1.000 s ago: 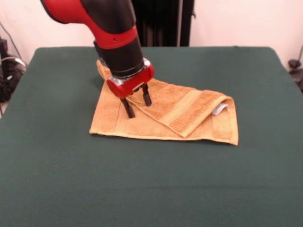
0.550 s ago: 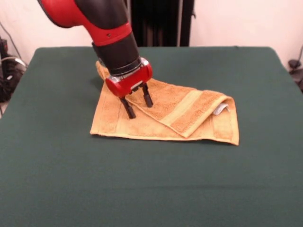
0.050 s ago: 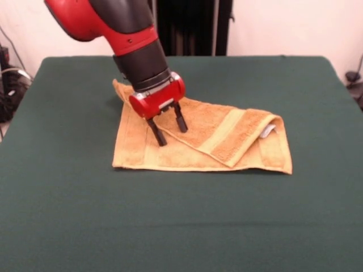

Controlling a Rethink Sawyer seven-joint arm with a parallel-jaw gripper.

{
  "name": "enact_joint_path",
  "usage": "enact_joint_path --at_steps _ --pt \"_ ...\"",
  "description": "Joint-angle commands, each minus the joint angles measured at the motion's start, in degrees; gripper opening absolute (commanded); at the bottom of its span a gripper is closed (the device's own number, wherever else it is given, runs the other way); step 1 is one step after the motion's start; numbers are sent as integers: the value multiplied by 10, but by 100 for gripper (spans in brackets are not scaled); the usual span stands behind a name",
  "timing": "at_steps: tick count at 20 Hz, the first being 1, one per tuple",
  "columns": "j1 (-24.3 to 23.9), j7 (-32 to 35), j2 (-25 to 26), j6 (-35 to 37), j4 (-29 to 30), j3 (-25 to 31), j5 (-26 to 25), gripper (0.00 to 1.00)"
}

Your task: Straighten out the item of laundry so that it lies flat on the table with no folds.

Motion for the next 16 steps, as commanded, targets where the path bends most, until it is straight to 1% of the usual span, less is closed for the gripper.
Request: enact_joint_path --at_steps 1,3,6,10,13,16 --pt "17 171 78 -70 -6 118 -18 100" --pt "14 171 83 -75 -7 124 -22 100" --pt "35 165 74 -51 -17 104 -10 100" --pt "28 156 97 -59 -27 114 -17 100" --pt "13 148 117 -66 -31 126 -30 100" --pt "14 147 120 -67 -34 123 -31 100"
